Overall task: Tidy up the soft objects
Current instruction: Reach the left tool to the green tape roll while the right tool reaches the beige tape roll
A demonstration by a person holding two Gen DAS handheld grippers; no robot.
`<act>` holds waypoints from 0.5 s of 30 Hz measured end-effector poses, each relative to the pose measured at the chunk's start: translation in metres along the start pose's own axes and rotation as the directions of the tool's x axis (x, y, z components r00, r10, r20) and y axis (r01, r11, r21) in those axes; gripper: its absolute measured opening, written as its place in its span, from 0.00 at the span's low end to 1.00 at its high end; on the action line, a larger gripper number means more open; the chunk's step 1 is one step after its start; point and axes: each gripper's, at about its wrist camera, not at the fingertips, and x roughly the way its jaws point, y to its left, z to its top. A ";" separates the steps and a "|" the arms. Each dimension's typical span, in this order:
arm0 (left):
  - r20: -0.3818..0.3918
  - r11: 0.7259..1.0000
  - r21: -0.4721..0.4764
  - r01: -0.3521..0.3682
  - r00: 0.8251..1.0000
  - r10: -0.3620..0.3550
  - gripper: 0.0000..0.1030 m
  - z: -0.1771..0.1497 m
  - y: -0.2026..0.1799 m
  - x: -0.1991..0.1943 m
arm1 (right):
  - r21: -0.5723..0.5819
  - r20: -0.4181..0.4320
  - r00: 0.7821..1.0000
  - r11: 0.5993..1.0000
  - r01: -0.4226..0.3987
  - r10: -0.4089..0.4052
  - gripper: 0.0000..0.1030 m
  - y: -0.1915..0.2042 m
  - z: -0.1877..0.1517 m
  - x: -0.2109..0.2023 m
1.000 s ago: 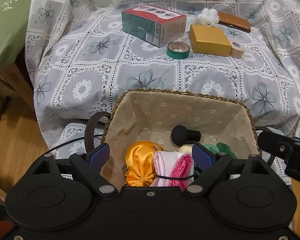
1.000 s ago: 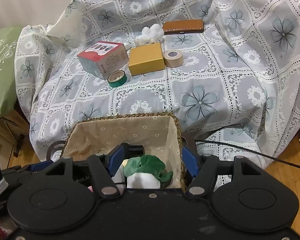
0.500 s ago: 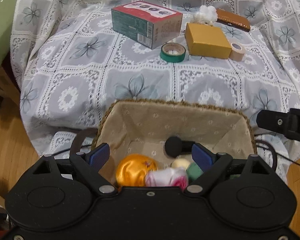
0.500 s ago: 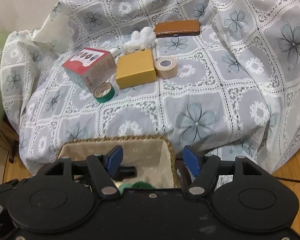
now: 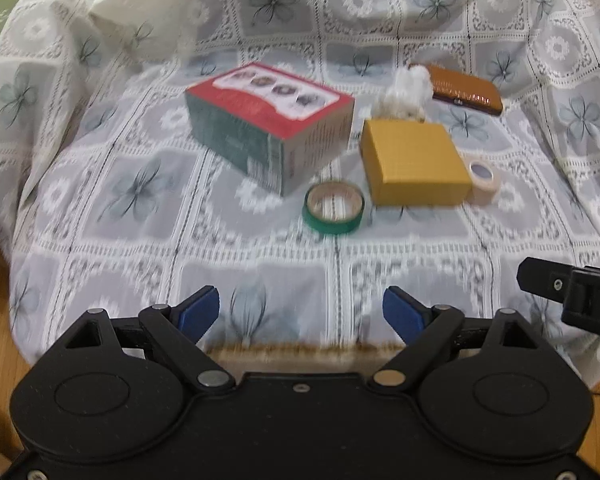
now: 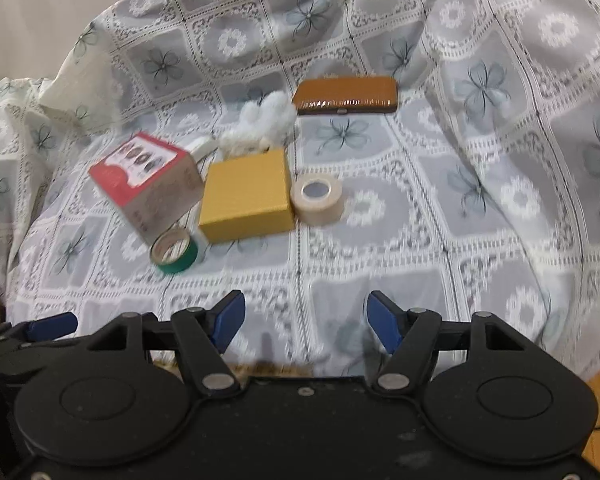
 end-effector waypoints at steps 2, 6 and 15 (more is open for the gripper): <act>0.009 1.000 0.002 0.011 1.000 -0.011 0.82 0.007 -0.001 0.007 | -0.016 0.016 1.000 1.000 0.013 -0.013 0.66 0.001 0.006 0.007; 0.010 1.000 0.005 0.030 0.999 -0.031 0.73 0.020 -0.003 0.022 | -0.058 0.047 0.997 0.997 0.057 -0.054 0.66 0.002 0.017 0.024; -0.028 0.998 0.004 0.064 0.998 -0.063 0.64 0.037 -0.010 0.051 | -0.062 0.049 0.994 0.993 0.105 -0.102 0.65 -0.013 0.041 0.064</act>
